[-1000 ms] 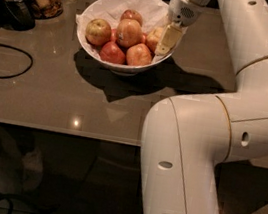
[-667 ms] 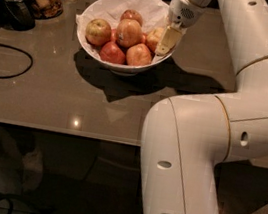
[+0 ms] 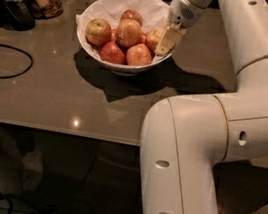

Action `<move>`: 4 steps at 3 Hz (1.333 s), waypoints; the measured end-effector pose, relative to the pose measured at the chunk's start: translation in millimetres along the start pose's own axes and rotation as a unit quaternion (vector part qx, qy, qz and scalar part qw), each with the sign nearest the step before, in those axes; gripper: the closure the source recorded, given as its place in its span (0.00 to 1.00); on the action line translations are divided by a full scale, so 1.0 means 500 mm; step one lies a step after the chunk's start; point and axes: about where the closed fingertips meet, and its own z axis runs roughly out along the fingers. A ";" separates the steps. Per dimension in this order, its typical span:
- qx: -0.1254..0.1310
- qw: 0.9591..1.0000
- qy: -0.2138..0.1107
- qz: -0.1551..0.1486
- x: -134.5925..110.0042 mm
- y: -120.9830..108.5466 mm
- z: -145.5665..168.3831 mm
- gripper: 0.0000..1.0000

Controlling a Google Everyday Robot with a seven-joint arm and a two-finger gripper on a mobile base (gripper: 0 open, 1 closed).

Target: Pick apple from white bowl

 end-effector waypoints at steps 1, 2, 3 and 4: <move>0.002 1.000 -0.011 -0.021 -0.023 0.008 -0.018 1.00; 0.012 0.998 -0.024 -0.049 -0.055 0.020 -0.056 1.00; 0.010 0.998 -0.032 -0.060 -0.074 0.028 -0.063 1.00; 0.007 0.997 -0.045 -0.063 -0.081 0.036 -0.071 1.00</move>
Offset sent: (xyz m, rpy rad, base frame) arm -0.0537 0.0080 0.0695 0.0062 0.0148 0.1884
